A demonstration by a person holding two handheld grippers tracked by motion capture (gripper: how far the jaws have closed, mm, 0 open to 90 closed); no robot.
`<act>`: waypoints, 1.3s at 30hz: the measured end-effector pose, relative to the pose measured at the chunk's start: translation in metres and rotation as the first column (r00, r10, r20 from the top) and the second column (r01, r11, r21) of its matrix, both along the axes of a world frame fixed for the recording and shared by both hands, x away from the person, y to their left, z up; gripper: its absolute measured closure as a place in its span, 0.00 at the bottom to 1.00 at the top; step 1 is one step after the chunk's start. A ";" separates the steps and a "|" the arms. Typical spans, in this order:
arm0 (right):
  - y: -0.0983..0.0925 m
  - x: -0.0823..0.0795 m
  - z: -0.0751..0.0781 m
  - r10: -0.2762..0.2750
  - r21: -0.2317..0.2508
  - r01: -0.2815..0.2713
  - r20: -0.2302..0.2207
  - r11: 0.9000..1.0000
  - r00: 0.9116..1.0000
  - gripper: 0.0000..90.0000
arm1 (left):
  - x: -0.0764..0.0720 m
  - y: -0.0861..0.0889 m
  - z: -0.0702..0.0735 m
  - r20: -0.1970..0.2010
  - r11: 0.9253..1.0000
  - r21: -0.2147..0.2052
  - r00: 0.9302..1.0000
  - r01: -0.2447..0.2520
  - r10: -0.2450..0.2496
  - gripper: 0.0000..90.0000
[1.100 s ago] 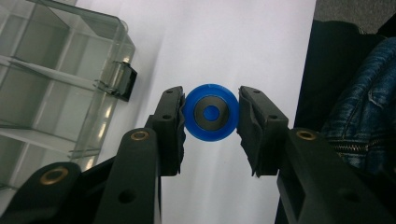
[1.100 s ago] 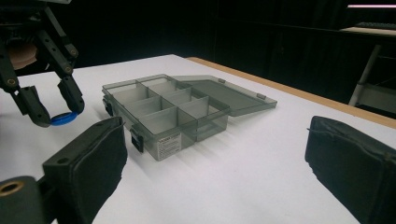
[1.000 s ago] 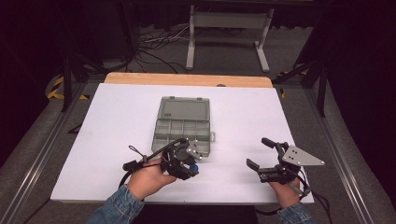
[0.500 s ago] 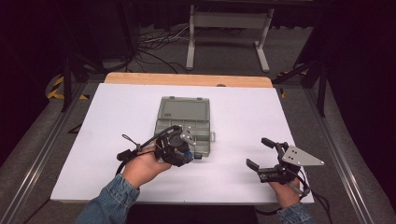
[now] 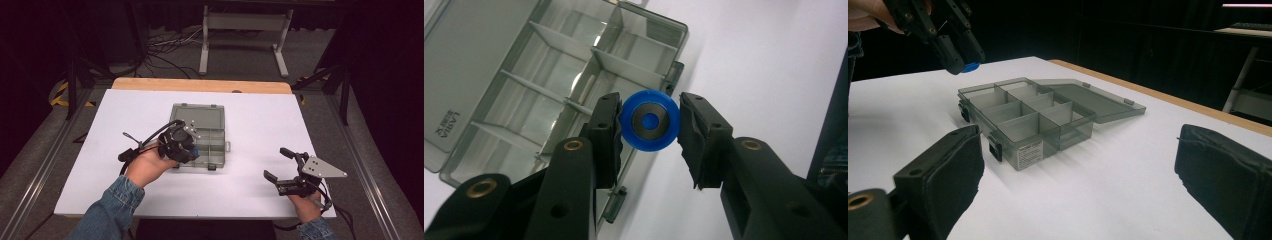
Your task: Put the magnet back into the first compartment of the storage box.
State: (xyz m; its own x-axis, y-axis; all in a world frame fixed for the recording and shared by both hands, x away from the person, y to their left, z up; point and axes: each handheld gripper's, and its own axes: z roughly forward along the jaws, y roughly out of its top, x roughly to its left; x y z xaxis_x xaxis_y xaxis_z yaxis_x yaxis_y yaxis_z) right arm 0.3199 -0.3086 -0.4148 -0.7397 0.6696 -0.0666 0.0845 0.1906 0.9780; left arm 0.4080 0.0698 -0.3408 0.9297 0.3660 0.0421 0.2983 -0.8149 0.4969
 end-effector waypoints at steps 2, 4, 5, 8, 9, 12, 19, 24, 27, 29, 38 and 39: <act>0.000 0.000 0.000 -0.001 -0.001 0.001 -0.001 1.000 1.000 0.07 | 0.003 0.002 0.001 0.001 1.000 -0.004 1.000 -0.011 0.011 0.69; 0.000 0.000 0.000 -0.001 -0.001 0.001 0.000 1.000 1.000 0.07 | 0.006 0.004 0.002 0.004 1.000 -0.006 1.000 -0.023 0.023 0.69; 0.000 0.000 0.000 -0.001 -0.002 0.001 -0.001 1.000 1.000 0.07 | 0.007 0.005 0.002 0.003 1.000 -0.004 1.000 -0.029 0.030 0.69; 0.000 0.000 0.000 -0.003 -0.001 0.003 -0.001 1.000 1.000 0.07 | 0.012 0.008 0.003 0.003 0.999 -0.012 0.999 -0.044 0.044 0.69; 0.000 0.000 0.000 -0.001 -0.002 0.001 -0.001 1.000 1.000 0.07 | 0.013 0.009 0.003 0.002 0.999 -0.012 0.999 -0.048 0.048 0.69; 0.000 0.000 0.000 0.000 -0.003 0.000 -0.001 1.000 1.000 0.07 | 0.018 0.013 0.005 -0.001 0.997 -0.032 0.998 -0.067 0.067 0.69; -0.001 0.000 0.000 -0.002 -0.004 0.002 -0.003 1.000 1.000 0.07 | 0.029 0.020 0.005 0.002 0.993 -0.044 0.994 -0.109 0.109 0.69; 0.000 0.001 0.000 -0.001 -0.003 0.001 -0.003 1.000 1.000 0.07 | 0.040 0.024 0.004 -0.005 0.988 -0.043 0.989 -0.149 0.149 0.69; 0.000 0.001 0.000 0.000 -0.003 0.000 -0.003 1.000 1.000 0.07 | 0.045 0.027 0.002 -0.010 0.985 -0.045 0.986 -0.166 0.166 0.69; 0.000 0.001 -0.001 0.001 -0.001 -0.001 -0.003 1.000 1.000 0.07 | 0.049 0.030 0.001 -0.016 0.982 -0.052 0.983 -0.182 0.182 0.69; -0.001 0.001 -0.001 0.000 0.003 0.000 -0.003 1.000 1.000 0.07 | 0.068 0.038 -0.008 -0.031 0.966 -0.049 0.967 -0.253 0.251 0.69; -0.001 0.001 -0.001 -0.001 0.003 0.001 -0.004 1.000 1.000 0.07 | 0.069 0.039 -0.008 -0.037 0.963 -0.050 0.964 -0.265 0.263 0.69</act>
